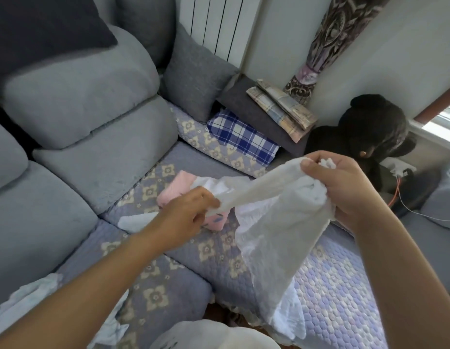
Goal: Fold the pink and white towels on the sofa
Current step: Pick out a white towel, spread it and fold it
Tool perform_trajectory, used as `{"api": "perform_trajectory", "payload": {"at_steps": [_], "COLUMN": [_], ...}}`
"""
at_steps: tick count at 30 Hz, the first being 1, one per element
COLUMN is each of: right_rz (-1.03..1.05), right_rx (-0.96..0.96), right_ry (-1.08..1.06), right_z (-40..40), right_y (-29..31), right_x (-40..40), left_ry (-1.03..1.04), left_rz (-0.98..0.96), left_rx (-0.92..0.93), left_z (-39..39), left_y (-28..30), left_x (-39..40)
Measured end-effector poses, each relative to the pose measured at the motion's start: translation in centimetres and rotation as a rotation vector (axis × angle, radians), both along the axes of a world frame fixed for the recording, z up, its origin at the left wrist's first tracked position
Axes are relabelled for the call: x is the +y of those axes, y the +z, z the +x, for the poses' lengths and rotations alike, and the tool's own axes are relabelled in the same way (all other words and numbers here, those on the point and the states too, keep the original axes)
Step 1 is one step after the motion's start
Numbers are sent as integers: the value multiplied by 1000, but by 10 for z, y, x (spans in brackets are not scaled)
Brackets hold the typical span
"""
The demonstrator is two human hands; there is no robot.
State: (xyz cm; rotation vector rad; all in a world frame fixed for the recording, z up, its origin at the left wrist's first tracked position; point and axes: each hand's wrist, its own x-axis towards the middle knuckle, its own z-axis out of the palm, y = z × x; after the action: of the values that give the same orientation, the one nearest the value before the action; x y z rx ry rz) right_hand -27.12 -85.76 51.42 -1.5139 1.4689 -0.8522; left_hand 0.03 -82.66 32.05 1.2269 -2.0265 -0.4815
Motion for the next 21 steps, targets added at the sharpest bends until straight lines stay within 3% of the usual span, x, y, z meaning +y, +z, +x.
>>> {"api": "perform_trajectory", "payload": {"at_steps": [3,8,12,14,18,21], "right_rz": [9,-9,-16,-8,-27,-78], "right_rx": [34,67,47,73,140,162], "right_ry": [-2,34,70,110,198,128], "right_z": [3,10,18,22,29,28], "right_y": [-6,-11,-12,-13,-14,-12], "right_x": [5,12,18,21,26,25], "left_ry": [-64,55,-61,-75,99,164], "left_rz": [-29,36,-70,-37,249,284], "left_rx": [-78,-101,-164,-71,305,396], "left_z": [-18,-40,-55,-69,-99,-116], "left_y": [-12,-41,-59,-63,-57,-55], "left_x": [25,53,75,85,87,84]}}
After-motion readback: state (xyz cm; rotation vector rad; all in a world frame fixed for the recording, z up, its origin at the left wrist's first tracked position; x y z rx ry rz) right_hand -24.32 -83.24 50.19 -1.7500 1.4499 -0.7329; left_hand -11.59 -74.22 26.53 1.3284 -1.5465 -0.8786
